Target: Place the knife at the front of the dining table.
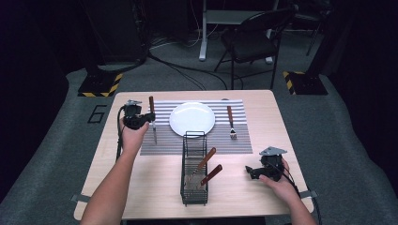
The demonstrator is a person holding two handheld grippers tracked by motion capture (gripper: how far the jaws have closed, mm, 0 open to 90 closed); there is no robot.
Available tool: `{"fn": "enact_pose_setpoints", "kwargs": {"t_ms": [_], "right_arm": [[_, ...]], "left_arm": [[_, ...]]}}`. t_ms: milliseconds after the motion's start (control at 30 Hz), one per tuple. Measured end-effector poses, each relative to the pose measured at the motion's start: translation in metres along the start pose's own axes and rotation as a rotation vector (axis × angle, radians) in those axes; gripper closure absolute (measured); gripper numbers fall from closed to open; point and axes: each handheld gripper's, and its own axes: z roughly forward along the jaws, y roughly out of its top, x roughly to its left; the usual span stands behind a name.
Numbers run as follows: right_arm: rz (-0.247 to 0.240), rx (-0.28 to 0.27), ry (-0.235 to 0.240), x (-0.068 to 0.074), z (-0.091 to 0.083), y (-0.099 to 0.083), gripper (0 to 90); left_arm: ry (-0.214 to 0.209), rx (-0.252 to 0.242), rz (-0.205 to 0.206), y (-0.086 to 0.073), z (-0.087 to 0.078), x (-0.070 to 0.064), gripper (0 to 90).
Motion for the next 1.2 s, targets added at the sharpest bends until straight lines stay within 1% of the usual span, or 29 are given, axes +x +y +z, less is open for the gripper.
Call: {"fn": "enact_pose_setpoints", "kwargs": {"t_ms": [33,100,133,167,200,333,367,500,533,600,700,867,900,967,1000,1033,1100,1133,1167,1200], "right_arm": [[0.0,0.0,0.0,0.0,0.0,0.0,0.0],[0.0,0.0,0.0,0.0,0.0,0.0,0.0],[0.0,0.0,0.0,0.0,0.0,0.0,0.0],[-0.001,-0.001,0.0,0.0,0.0,0.0,0.0],[0.001,-0.001,0.0,0.0,0.0,0.0,0.0],[0.0,0.0,0.0,0.0,0.0,0.0,0.0],[0.0,0.0,0.0,0.0,0.0,0.0,0.0],[0.0,0.0,0.0,0.0,0.0,0.0,0.0],[0.0,0.0,0.0,0.0,0.0,0.0,0.0],[-0.001,0.0,0.0,0.0,0.0,0.0,0.0],[-0.003,0.0,0.002,0.0,0.0,0.0,0.0],[-0.003,-0.001,0.002,0.0,0.0,0.0,0.0],[-0.003,-0.001,0.002,0.0,0.0,0.0,0.0],[-0.003,-0.001,0.002,0.0,0.0,0.0,0.0],[-0.003,-0.001,0.002,0.0,0.0,0.0,0.0],[-0.003,-0.001,0.002,0.0,0.0,0.0,0.0],[-0.003,-0.001,0.002,0.0,0.0,0.0,0.0],[-0.003,-0.001,0.002,0.0,0.0,0.0,0.0],[-0.003,-0.001,0.002,0.0,0.0,0.0,0.0],[-0.003,-0.001,0.002,0.0,0.0,0.0,0.0]], "left_arm": [[0.001,-0.004,-0.01,0.0,0.002,0.001,80.7],[-0.005,-0.022,-0.06,-0.001,0.008,0.006,80.6],[-0.005,-0.022,-0.06,-0.001,0.008,0.006,80.6],[-0.003,-0.028,-0.086,-0.002,0.01,0.008,80.6],[-0.002,-0.034,-0.1,-0.002,0.012,0.009,80.6],[0.004,-0.032,-0.137,-0.002,0.018,0.014,80.6],[0.006,-0.026,-0.142,-0.001,0.02,0.015,80.6],[0.009,-0.001,-0.13,0.002,0.026,0.013,80.7],[0.014,0.003,-0.122,0.003,0.03,0.012,80.7],[0.013,0.003,-0.122,0.003,0.032,0.011,80.6],[0.016,0.003,-0.143,0.002,0.037,0.014,80.6],[0.004,-0.006,-0.21,-0.001,0.045,0.023,80.6],[0.004,-0.006,-0.21,-0.001,0.045,0.023,80.6],[0.008,0.002,-0.223,0.0,0.049,0.025,80.6],[0.011,0.015,-0.207,0.001,0.05,0.026,80.6],[0.011,0.02,-0.201,0.002,0.052,0.025,80.6],[0.017,0.033,-0.203,0.003,0.056,0.022,80.6],[0.017,0.033,-0.203,0.003,0.056,0.022,80.6],[0.022,0.043,-0.189,0.003,0.057,0.022,80.6],[0.025,0.044,-0.194,0.003,0.059,0.022,80.6]]}}
